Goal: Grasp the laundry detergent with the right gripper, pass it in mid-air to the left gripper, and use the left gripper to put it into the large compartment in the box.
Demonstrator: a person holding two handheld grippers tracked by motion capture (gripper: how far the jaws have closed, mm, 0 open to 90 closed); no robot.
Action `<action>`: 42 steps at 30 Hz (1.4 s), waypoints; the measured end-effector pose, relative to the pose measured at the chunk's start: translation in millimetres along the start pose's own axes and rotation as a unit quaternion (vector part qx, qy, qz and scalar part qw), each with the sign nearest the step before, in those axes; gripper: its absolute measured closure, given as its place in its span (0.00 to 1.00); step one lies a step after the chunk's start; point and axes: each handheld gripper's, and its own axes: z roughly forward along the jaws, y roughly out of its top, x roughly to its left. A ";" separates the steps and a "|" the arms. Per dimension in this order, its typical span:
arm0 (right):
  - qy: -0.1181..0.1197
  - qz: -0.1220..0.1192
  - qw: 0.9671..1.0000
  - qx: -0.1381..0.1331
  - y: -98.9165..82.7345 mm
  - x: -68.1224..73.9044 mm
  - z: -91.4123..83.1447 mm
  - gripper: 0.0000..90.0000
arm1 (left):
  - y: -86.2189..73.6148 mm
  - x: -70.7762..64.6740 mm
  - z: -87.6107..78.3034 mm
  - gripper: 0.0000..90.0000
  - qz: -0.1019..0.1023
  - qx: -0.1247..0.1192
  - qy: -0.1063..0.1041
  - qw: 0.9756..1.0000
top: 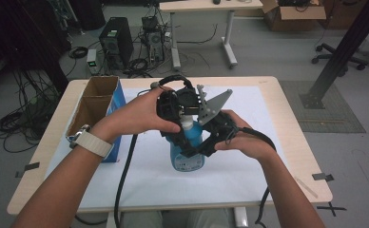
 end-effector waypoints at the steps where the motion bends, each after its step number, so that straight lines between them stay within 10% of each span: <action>1: 0.000 0.001 1.000 0.001 0.0 0.1 -0.1 0.49 | 0.0 0.2 -0.1 0.31 0.001 0.000 0.001 1.000; 33: -0.005 -0.009 1.000 -0.003 -0.1 1.5 -1.0 0.47 | 1.2 -4.5 -1.7 0.42 -0.001 -0.003 0.020 1.000; 42: -0.011 0.044 0.999 0.004 -23.2 -3.7 -17.7 0.21 | -0.3 -4.0 -8.9 0.42 -0.024 0.009 0.023 0.999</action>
